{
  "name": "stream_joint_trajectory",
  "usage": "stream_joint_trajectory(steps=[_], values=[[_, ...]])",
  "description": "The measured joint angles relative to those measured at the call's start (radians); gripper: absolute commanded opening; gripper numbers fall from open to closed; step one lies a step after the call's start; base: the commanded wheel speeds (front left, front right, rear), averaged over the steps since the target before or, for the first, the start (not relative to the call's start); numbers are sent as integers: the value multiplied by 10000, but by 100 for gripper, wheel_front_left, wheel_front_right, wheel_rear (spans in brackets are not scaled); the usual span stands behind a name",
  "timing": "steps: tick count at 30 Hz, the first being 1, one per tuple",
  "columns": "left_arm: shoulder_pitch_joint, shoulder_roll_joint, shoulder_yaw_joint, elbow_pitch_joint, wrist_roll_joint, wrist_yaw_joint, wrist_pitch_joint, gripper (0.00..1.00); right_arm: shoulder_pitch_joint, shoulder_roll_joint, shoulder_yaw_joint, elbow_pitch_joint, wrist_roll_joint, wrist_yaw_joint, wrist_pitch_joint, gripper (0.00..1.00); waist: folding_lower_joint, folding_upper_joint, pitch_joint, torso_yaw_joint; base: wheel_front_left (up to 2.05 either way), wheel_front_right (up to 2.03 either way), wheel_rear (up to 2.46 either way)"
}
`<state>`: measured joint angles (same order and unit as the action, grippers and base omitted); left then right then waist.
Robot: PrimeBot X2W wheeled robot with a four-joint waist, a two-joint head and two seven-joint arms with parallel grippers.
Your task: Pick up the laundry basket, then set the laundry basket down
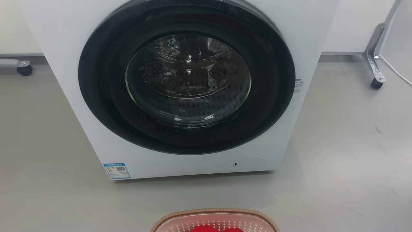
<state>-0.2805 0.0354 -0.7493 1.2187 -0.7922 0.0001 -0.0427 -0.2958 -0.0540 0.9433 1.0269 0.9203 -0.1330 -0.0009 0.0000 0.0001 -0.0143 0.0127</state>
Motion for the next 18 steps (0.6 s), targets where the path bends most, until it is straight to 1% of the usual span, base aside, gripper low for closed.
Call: stream_joint_trajectory(steps=[18], values=[[17, 12, -79, 8, -58, 12, 0, 0, -5, -4, 324, 81, 405, 0, -19, 0, 0, 0, 17, -32, 0, 0, 0]])
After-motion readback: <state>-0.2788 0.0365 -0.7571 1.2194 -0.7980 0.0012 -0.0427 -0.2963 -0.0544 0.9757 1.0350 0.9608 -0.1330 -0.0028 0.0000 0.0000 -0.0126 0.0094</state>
